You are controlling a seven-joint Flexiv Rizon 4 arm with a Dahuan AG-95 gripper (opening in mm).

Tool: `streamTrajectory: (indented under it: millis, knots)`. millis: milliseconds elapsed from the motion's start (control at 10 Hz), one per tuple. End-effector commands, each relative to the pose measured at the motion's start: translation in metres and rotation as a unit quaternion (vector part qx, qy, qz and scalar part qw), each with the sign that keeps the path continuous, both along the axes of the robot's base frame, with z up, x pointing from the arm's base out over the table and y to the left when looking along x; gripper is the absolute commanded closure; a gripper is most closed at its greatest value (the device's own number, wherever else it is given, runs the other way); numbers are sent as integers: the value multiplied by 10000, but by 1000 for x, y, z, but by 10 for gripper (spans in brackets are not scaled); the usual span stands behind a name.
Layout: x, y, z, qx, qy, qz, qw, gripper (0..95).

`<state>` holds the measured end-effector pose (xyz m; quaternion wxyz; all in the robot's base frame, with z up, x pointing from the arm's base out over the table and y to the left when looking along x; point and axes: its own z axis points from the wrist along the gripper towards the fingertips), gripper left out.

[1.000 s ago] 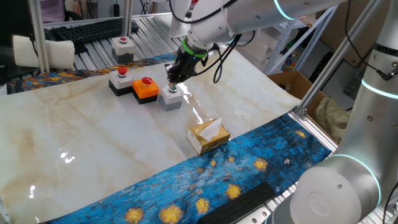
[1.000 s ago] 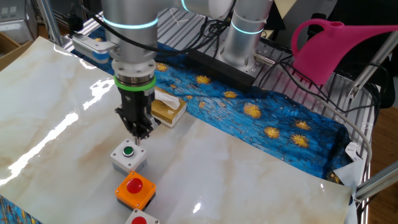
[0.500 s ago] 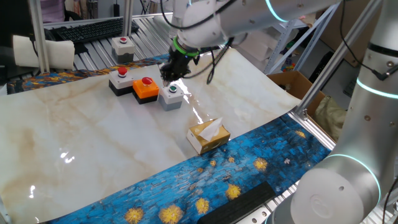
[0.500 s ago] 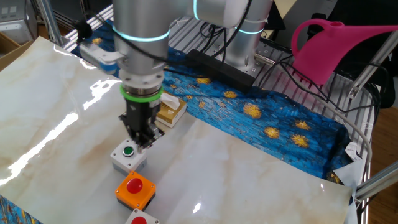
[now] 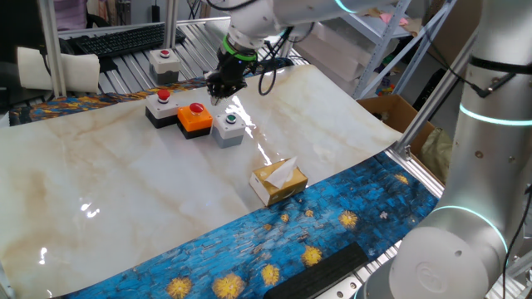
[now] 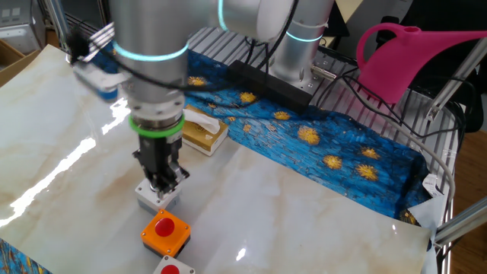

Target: Press three buttons from left to right in sequence

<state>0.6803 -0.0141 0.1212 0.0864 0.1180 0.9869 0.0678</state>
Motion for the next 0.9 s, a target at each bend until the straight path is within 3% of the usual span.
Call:
streamTrajectory:
  millis: [100, 500, 900]
  knots:
    - [4, 4, -1, -11, 15, -120, 9999, 950]
    - [13, 17, -8, -13, 37, -299, 9995, 950]
    - [24, 20, -12, -50, 65, -328, 9994, 950]
